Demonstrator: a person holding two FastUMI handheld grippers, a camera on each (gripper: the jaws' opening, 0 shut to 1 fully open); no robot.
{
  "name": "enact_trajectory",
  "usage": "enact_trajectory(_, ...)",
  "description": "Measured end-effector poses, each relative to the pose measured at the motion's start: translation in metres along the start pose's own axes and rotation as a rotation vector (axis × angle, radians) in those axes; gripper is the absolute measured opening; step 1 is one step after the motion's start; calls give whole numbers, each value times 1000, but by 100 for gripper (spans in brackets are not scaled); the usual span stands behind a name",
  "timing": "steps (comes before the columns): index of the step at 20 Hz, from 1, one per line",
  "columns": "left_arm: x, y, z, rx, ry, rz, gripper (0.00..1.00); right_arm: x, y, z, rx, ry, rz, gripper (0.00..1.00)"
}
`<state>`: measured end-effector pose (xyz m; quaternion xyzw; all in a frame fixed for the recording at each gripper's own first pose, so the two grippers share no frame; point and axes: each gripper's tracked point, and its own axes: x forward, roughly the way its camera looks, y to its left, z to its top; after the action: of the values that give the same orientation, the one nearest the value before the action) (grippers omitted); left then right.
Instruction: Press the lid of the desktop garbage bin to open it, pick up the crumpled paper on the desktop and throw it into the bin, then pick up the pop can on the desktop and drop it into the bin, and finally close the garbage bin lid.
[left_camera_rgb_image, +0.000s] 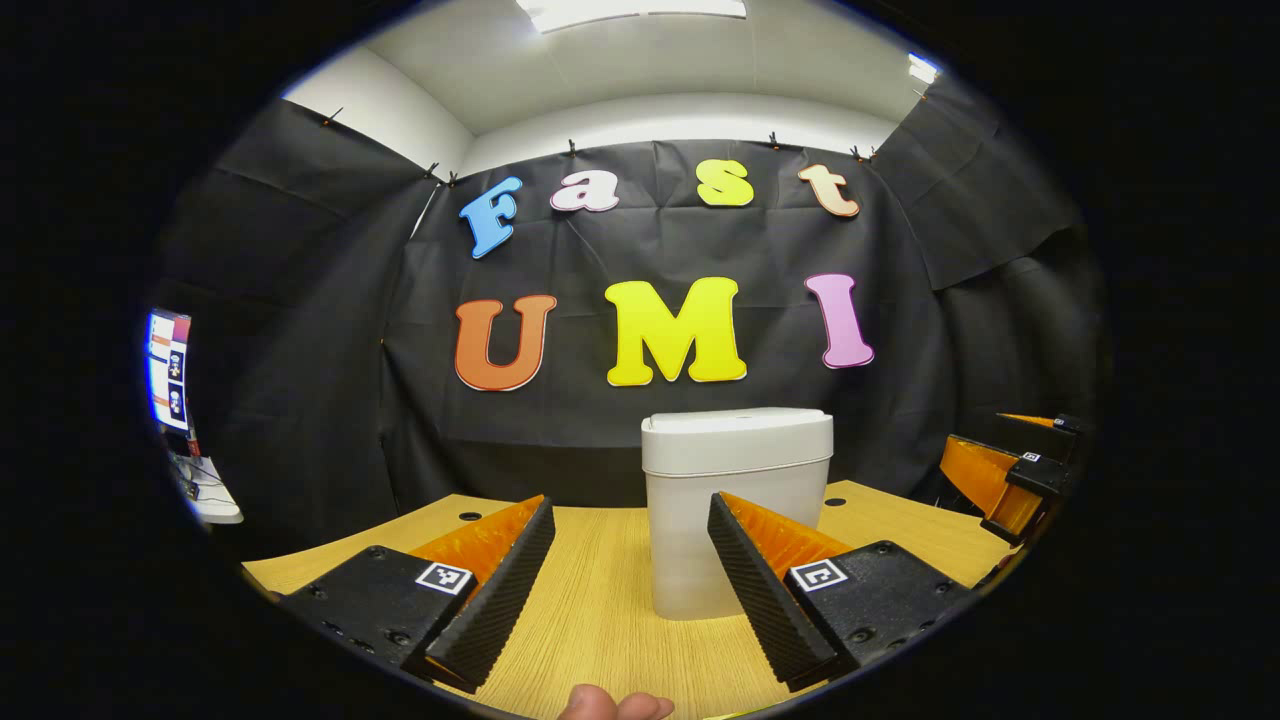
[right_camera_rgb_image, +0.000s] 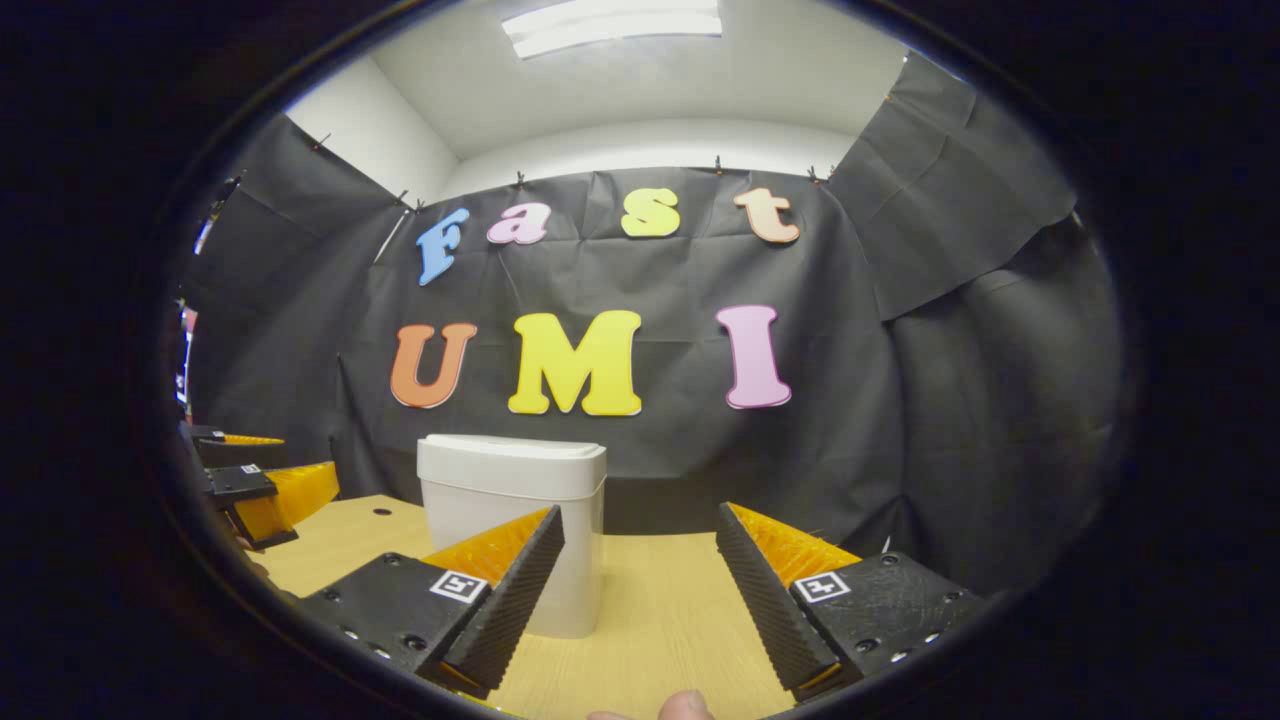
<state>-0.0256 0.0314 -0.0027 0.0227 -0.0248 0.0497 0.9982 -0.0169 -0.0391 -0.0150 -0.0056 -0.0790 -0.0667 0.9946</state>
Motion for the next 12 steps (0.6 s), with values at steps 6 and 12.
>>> enact_trajectory(6,-1,0,1,1,-1,-2,99,3,7,-4,14,15,9,95)
enact_trajectory(12,0,4,-5,-9,12,6,99,2,7,-8,6,19,7,95)
